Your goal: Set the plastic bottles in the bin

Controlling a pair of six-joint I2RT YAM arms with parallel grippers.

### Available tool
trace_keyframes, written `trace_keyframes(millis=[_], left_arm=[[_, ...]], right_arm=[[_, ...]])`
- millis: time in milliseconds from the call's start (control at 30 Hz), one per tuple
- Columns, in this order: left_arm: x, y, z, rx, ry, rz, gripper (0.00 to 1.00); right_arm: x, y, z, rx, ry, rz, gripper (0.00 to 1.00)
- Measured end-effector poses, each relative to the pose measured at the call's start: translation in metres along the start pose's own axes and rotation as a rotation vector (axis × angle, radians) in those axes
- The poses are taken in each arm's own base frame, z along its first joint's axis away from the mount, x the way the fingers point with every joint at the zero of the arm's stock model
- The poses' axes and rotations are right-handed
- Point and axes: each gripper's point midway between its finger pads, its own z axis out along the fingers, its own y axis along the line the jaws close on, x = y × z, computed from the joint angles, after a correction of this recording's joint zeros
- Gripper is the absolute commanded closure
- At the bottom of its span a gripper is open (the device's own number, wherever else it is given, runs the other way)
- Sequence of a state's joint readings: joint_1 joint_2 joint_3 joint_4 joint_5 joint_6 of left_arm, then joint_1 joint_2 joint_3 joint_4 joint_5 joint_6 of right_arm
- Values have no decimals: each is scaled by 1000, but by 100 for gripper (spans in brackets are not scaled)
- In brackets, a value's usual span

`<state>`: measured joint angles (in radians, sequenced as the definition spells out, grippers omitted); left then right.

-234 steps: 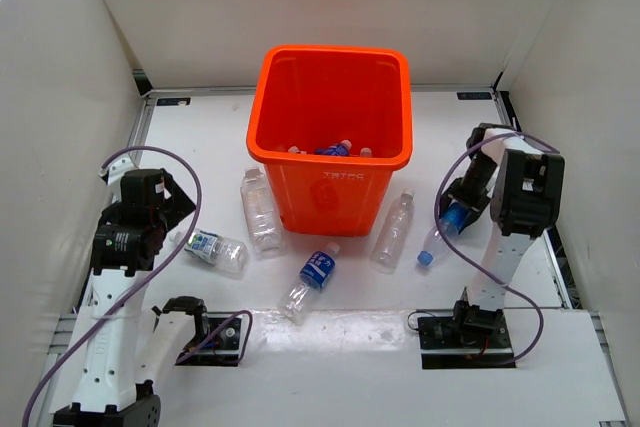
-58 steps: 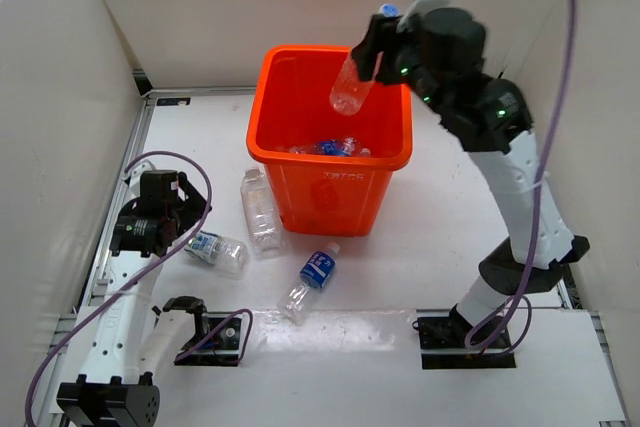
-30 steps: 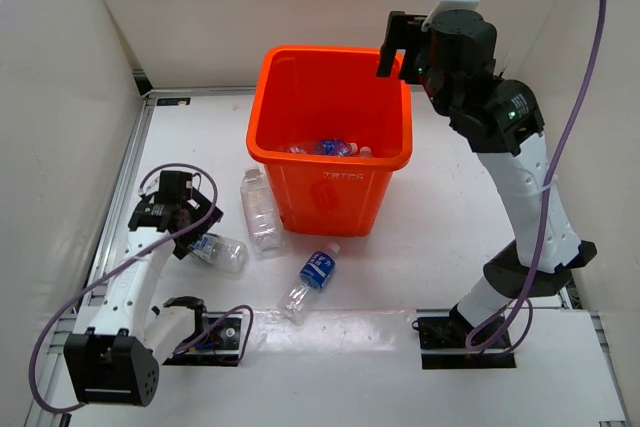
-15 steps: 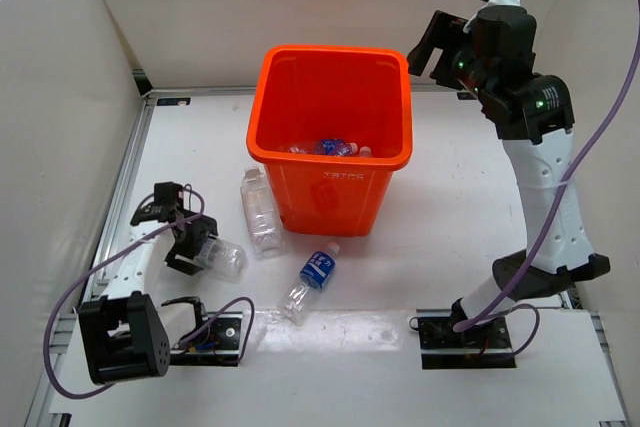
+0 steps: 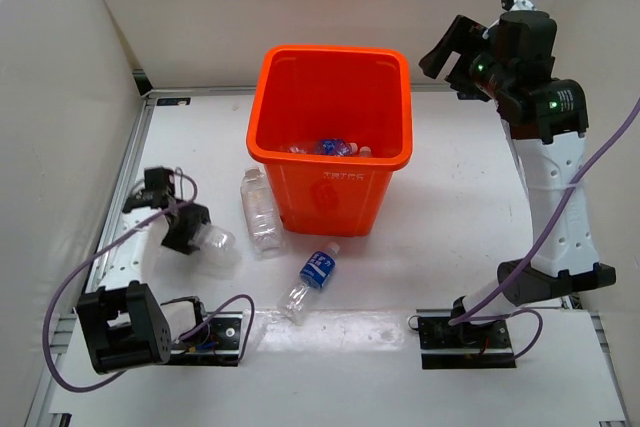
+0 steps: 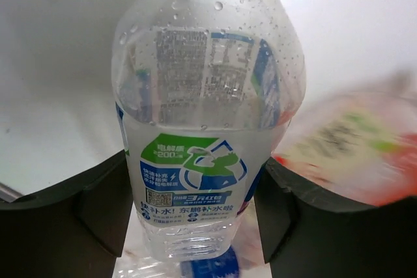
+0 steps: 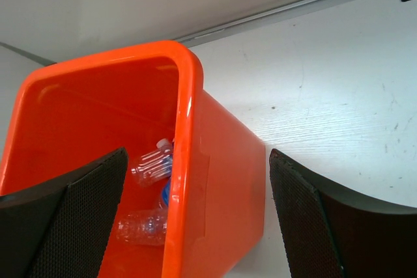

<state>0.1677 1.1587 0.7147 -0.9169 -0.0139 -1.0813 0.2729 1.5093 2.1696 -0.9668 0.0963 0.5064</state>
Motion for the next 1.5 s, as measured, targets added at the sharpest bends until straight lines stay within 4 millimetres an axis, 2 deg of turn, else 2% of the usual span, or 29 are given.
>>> trace_keyframes(millis=[67, 167, 233, 333, 400, 467, 567, 633, 700, 800, 933, 1033, 1133, 1233, 1300, 1367, 1500], left_arm=[[-22, -29, -24, 73, -70, 35, 26], [-64, -91, -77, 246, -214, 88, 26], [-92, -133, -123, 365, -316, 120, 26], [-129, -194, -203, 562, -484, 183, 25], [-146, -226, -257, 692, -582, 228, 25], [-153, -252, -303, 819, -658, 271, 24], [-143, -286, -356, 992, -713, 362, 22], [-124, -307, -382, 1090, -738, 449, 20], [-101, -325, -403, 1164, -762, 547, 17], [-54, -345, -433, 1277, -793, 715, 12], [9, -350, -465, 1418, -817, 907, 9], [51, -346, -477, 1494, -821, 1032, 9], [99, -340, -473, 1540, -795, 1158, 7], [139, -335, -451, 1542, -735, 1274, 4], [156, -333, -434, 1519, -700, 1334, 4], [165, -331, -420, 1492, -681, 1375, 0], [161, -332, -414, 1452, -700, 1381, 0]], right_arm=[[1, 0, 1, -7, 7, 14, 10], [2, 0, 2, -18, 18, 31, 10], [2, 0, 2, -21, 22, 43, 10], [3, 0, 3, -28, 27, 47, 10], [4, 1, 3, -32, 32, 47, 10], [5, 2, 3, -39, 37, 47, 10], [8, 4, 4, -52, 51, 47, 10], [10, 4, 5, -52, 58, 47, 10], [12, 3, 7, -51, 63, 48, 10], [16, -1, 10, -42, 75, 51, 10], [17, -2, 11, -41, 80, 52, 10], [16, -1, 11, -46, 77, 51, 10], [17, 2, 11, -54, 78, 50, 10], [17, 3, 11, -61, 81, 49, 10], [17, 4, 11, -63, 81, 48, 10], [17, 4, 12, -64, 80, 49, 10], [23, -1, 16, -54, 97, 51, 10]])
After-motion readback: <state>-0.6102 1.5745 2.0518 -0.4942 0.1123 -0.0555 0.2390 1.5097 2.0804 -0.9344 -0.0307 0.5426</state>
